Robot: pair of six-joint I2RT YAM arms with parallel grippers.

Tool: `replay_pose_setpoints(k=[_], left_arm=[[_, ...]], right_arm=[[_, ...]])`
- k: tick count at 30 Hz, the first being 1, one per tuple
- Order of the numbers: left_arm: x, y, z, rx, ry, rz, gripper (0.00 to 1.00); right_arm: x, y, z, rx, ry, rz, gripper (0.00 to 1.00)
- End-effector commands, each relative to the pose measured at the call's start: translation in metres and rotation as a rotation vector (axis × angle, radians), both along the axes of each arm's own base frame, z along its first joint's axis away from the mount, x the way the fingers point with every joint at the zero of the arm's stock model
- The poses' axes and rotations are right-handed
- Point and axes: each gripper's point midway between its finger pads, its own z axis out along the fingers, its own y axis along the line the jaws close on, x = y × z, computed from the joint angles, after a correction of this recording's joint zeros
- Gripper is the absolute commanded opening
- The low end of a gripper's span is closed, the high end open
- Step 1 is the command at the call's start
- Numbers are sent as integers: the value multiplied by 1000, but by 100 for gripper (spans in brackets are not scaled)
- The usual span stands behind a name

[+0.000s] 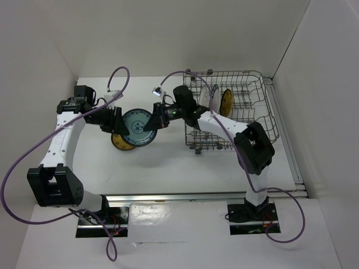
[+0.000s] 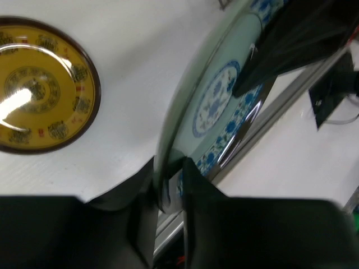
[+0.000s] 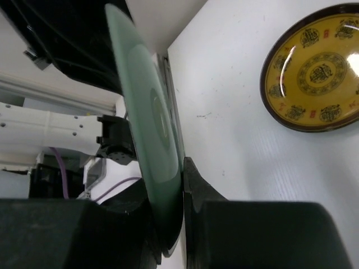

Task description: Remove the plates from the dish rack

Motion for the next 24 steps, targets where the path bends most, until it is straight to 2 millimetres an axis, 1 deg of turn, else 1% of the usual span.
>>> replay_pose_setpoints(k=[1, 2, 3, 5, 6, 7, 8, 9, 10, 11, 12, 13, 14, 15, 16, 17, 18, 19, 20, 21, 22, 23, 24], left_arm=[[4, -5, 11, -34, -47, -35, 25], [6, -5, 13, -33, -56, -35, 13], [6, -2, 12, -19, -47, -20, 1], [9, 4, 5, 17, -28, 5, 0], [9, 5, 4, 27, -28, 10, 0], [9, 7, 3, 39, -26, 15, 0], [11, 11, -2, 56, 3, 49, 0], [13, 13, -3, 65, -1, 61, 0], [16, 18, -3, 71, -4, 85, 0], [18, 23, -5, 63, 17, 116, 0], [22, 30, -9, 85, 18, 137, 0], [23, 36, -10, 93, 29, 168, 0], [28, 47, -16, 112, 38, 202, 0], [32, 58, -24, 134, 63, 242, 0], [35, 64, -25, 130, 74, 267, 0], [36, 72, -30, 142, 90, 290, 0], [41, 82, -31, 149, 92, 324, 0], [45, 83, -37, 148, 103, 323, 0], [46, 83, -44, 147, 115, 322, 0], [51, 84, -46, 138, 116, 340, 0], [52, 86, -53, 149, 135, 345, 0], [53, 87, -65, 151, 182, 355, 0], [54, 89, -72, 160, 201, 357, 0]], right_arm=[[-23, 17, 19, 80, -37, 118, 0], [-27, 20, 22, 80, -37, 127, 0], [-25, 20, 20, 70, -31, 112, 0], [-22, 21, 25, 73, -56, 106, 0], [-18, 23, 21, 62, -58, 95, 0], [-18, 21, 17, 33, -36, 85, 13], [-16, 22, 23, 37, -72, 91, 26], [-12, 23, 18, 13, -69, 76, 37], [-10, 21, 13, -23, -54, 60, 41], [-7, 21, 18, -26, -87, 56, 55], [-4, 21, 17, -42, -90, 40, 64], [1, 18, 10, -89, -77, -1, 69], [9, 13, 9, -108, -70, -32, 72], [14, 8, 12, -116, -83, -56, 81], [19, 2, 16, -120, -87, -79, 83], [25, -6, 17, -127, -91, -111, 83], [30, -20, 23, -120, -90, -144, 84], [34, -28, 27, -115, -102, -168, 84], [41, -41, 37, -113, -123, -219, 84], [43, -48, 34, -125, -129, -239, 85], [42, -51, 38, -130, -141, -246, 85], [44, -59, 34, -159, -129, -265, 85], [47, -65, 38, -171, -151, -279, 85]])
